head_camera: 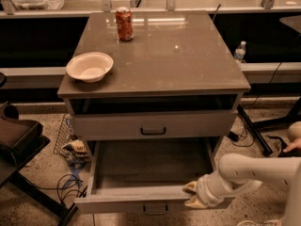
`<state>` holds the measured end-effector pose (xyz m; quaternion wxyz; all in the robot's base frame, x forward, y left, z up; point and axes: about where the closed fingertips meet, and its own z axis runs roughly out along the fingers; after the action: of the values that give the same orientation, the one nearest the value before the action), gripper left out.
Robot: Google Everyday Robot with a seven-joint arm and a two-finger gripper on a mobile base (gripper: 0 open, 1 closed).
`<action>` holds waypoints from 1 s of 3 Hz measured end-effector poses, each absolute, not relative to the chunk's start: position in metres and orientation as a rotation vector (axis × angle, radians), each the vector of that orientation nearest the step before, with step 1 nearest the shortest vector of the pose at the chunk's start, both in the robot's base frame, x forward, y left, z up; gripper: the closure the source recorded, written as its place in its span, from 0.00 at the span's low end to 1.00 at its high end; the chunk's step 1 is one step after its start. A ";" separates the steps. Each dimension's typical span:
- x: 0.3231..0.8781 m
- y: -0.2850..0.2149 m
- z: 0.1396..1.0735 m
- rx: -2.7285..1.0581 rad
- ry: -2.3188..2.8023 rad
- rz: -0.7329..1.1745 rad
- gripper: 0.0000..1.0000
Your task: Open middle drawer
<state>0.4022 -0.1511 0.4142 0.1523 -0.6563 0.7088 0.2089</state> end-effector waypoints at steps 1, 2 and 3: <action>0.387 -0.154 0.418 -1.899 2.032 0.610 1.00; 0.359 -0.157 0.425 -1.950 1.992 0.626 1.00; 0.359 -0.157 0.425 -1.951 1.991 0.626 1.00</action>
Offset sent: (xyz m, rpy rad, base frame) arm -0.2818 -0.0440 0.0753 0.0170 0.0200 0.4584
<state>0.3591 -0.1573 0.4247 0.1418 -0.6758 0.6900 0.2169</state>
